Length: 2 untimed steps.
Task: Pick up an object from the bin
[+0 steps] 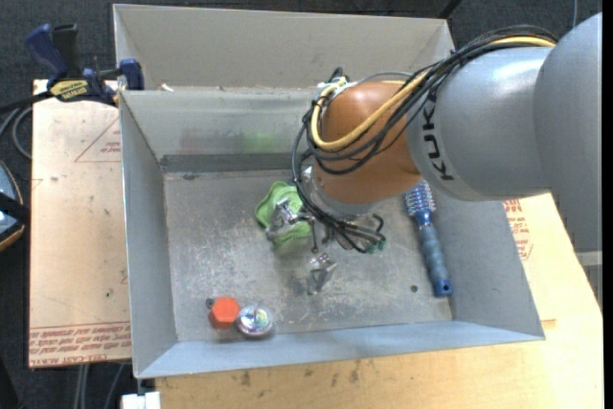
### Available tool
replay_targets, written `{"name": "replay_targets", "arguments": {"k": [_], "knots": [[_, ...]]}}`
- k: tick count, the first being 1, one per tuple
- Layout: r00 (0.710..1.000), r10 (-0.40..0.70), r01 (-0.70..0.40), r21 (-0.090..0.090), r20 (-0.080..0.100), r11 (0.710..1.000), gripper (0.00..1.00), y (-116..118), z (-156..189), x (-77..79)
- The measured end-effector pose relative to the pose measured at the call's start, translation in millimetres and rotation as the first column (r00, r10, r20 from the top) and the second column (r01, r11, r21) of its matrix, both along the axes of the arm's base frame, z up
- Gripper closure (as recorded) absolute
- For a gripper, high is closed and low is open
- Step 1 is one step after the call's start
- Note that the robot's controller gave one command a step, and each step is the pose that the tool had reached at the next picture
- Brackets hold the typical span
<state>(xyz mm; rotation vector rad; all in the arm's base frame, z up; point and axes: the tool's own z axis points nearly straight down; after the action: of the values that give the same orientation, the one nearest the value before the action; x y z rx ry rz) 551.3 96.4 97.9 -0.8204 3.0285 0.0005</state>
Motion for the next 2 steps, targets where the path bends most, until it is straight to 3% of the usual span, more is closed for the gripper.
{"name": "replay_targets", "arguments": {"k": [1,2], "knots": [[0.959,0.282,-0.282,-0.003,-0.005,0.959,0.00,-104,45,-58.9],[0.938,0.347,-0.347,0.004,0.003,0.938,0.00,-26,13,8.6]]}}
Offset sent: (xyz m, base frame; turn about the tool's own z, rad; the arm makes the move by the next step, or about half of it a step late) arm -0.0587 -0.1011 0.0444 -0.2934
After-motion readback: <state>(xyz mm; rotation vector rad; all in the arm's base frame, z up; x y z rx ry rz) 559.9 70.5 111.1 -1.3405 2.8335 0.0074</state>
